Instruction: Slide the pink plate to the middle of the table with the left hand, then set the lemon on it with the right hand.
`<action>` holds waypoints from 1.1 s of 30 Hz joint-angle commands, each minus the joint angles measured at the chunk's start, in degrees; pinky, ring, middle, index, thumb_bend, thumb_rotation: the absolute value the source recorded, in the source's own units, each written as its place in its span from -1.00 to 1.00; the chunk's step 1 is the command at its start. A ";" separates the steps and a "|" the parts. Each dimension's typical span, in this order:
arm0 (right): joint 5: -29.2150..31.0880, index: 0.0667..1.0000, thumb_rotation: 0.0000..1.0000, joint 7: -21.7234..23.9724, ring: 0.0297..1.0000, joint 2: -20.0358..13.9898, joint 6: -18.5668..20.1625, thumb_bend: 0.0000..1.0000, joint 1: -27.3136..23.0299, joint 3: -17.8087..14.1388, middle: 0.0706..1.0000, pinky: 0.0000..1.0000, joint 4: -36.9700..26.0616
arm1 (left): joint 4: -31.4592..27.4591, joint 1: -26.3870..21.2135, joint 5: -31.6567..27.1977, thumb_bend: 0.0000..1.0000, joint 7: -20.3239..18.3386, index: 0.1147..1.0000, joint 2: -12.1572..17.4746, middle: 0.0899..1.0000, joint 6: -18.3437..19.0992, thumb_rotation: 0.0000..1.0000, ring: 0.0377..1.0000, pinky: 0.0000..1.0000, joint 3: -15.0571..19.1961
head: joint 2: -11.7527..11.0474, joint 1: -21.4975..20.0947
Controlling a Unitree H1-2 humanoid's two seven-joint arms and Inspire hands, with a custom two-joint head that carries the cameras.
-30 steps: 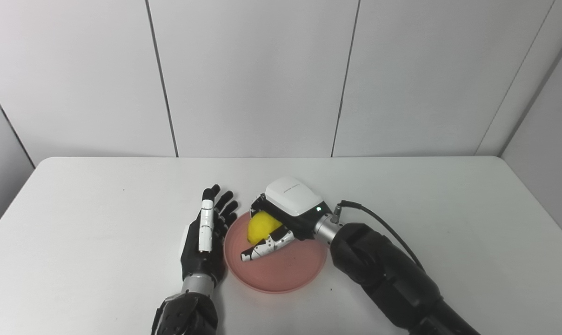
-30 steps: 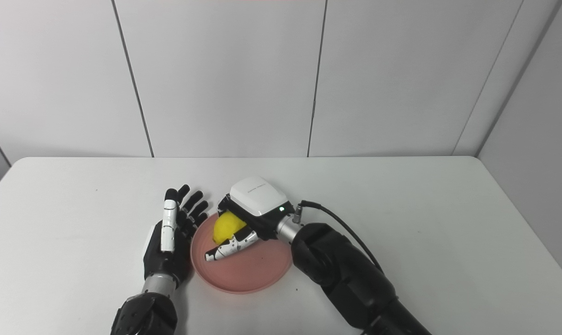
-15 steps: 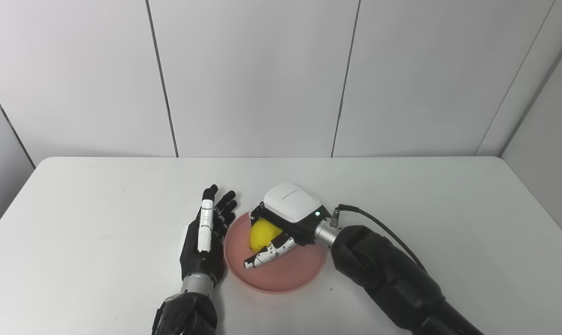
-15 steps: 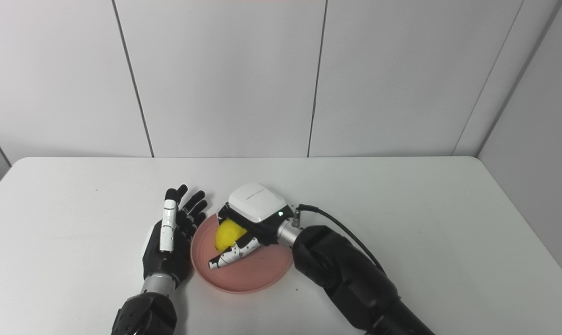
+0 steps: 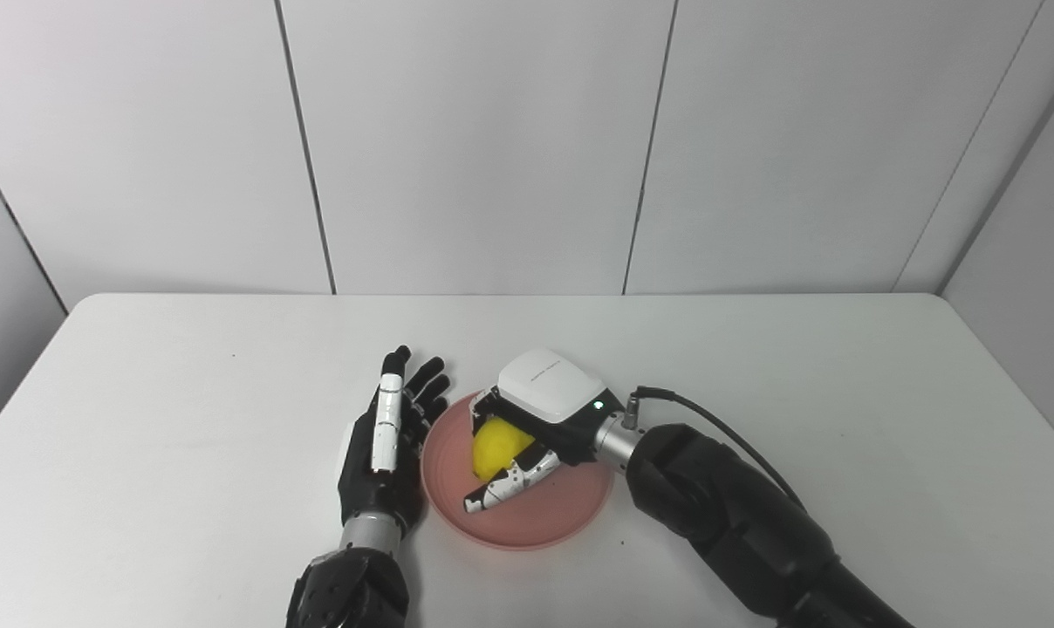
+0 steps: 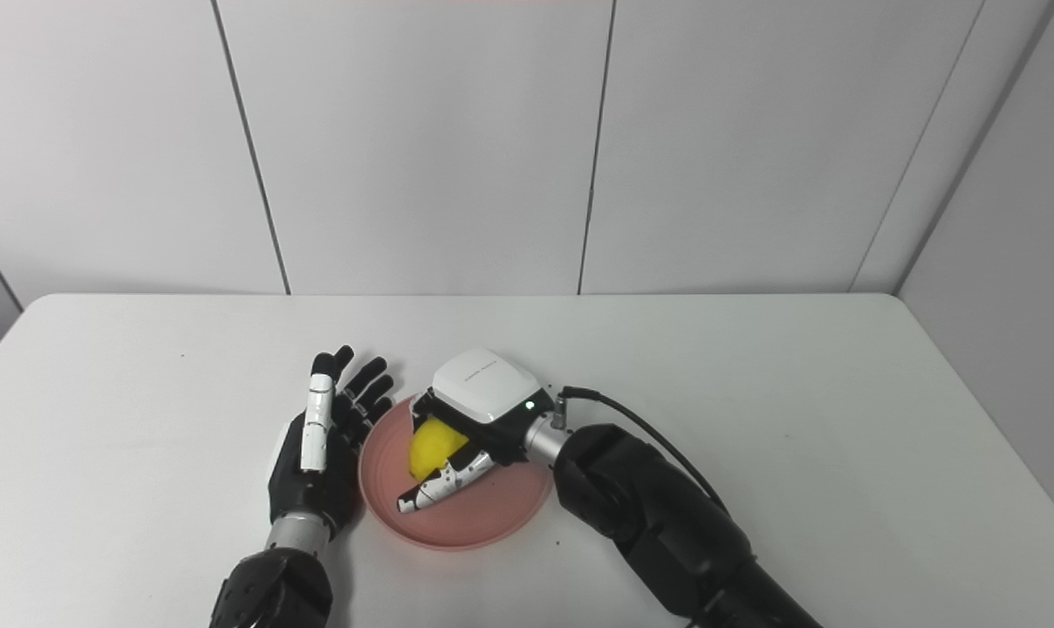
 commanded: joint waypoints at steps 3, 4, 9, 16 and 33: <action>-0.38 0.03 0.51 2.24 -0.16 -1.05 0.85 0.68 -2.60 -1.08 -0.08 -0.26 -3.40 | 0.80 -0.24 0.96 0.44 1.23 0.81 -3.08 0.62 1.58 0.60 0.71 0.89 -0.18 | 0.12 0.06; -0.48 0.05 0.51 2.72 -0.13 -1.18 1.08 0.70 -2.49 -1.26 -0.05 -0.24 -3.72 | 0.75 -0.20 1.06 0.44 1.35 0.81 -3.11 0.62 1.57 0.61 0.70 0.88 -0.18 | 0.21 0.08; -1.14 0.20 0.54 3.59 0.09 -1.22 1.38 0.89 -2.10 -1.93 0.17 -0.05 -4.16 | 0.78 -0.17 1.60 0.47 1.83 0.79 -3.35 0.59 1.59 0.60 0.70 0.83 0.01 | 0.22 0.13; 1.07 0.26 0.35 4.07 0.11 -1.06 0.16 0.91 -2.25 -3.08 0.22 -0.07 -4.01 | 1.06 -0.26 1.37 0.50 1.67 0.80 -3.41 0.60 1.51 0.60 0.72 0.85 0.14 | 0.08 0.20; 4.49 0.22 0.48 1.39 0.11 -2.14 -4.58 0.97 -3.98 -5.04 0.21 -0.07 -5.35 | 2.78 -1.40 1.64 0.58 1.31 0.76 -2.98 0.58 1.04 0.62 0.70 0.95 0.56 | -0.66 -0.28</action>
